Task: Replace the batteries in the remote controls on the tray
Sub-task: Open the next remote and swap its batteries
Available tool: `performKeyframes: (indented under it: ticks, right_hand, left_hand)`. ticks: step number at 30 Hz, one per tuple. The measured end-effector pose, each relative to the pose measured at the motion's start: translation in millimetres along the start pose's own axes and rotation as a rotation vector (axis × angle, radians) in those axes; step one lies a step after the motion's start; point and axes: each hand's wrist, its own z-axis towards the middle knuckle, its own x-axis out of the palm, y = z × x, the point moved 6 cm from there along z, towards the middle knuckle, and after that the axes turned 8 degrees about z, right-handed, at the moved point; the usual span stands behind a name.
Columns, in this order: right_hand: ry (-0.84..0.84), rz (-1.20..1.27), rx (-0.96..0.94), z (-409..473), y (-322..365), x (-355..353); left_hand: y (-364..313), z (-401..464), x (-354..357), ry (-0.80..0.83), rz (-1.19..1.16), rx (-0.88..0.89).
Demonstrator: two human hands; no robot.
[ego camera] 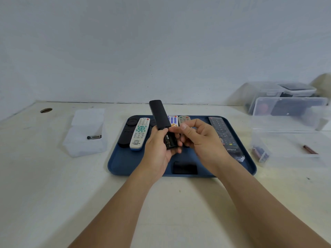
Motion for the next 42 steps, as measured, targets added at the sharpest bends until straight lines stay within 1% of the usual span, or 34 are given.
performKeyframes:
  ticks: [2, 7, 12, 14, 17, 20, 23, 26, 30, 34, 36, 40, 42]
  right_hand:
    - [-0.046, 0.006, 0.002, 2, -1, -6]
    - [-0.175, 0.083, -0.012, 5, -4, -22]
    - [-0.207, 0.146, -0.040, 9, -3, -25]
    - [-0.163, 0.129, -0.034, 8, -4, -20]
    - [-0.099, 0.030, -0.066, 5, 0, -14]
    - [-0.095, -0.107, -0.147, 3, 7, -13]
    - [-0.105, -0.226, -0.237, -2, 7, -9]
    - [-0.115, -0.284, -0.256, -2, 5, -8]
    - [-0.091, -0.298, -0.239, 1, 3, -11]
    - [-0.035, -0.315, -0.241, 3, 5, -11]
    - [-0.002, -0.280, -0.187, 6, 6, -14]
    - [0.088, -0.128, -0.009, 7, -2, -17]
    - [0.104, -0.101, 0.008, 6, -4, -15]
  left_hand:
    - [1, 2, -1, -0.011, 0.018, 0.009]
    - [3, 3, 1, 0.055, 0.018, 0.044]
    - [4, 5, -2, 0.046, 0.047, 0.054]
    - [4, 5, -4, 0.042, 0.063, 0.065]
    - [3, 5, -8, -0.002, 0.031, 0.071]
    - [2, 7, -11, -0.028, -0.012, 0.075]
    - [2, 6, -11, -0.006, -0.025, 0.078]
    - [2, 5, -10, 0.017, 0.004, 0.084]
    - [4, 4, -11, 0.016, 0.055, 0.080]
    - [3, 5, -12, 0.014, 0.049, 0.058]
    - [2, 5, -11, 0.015, 0.028, 0.043]
    - [-1, 3, -7, 0.052, 0.030, 0.046]
    - [-1, 3, -7, 0.076, 0.059, 0.048]
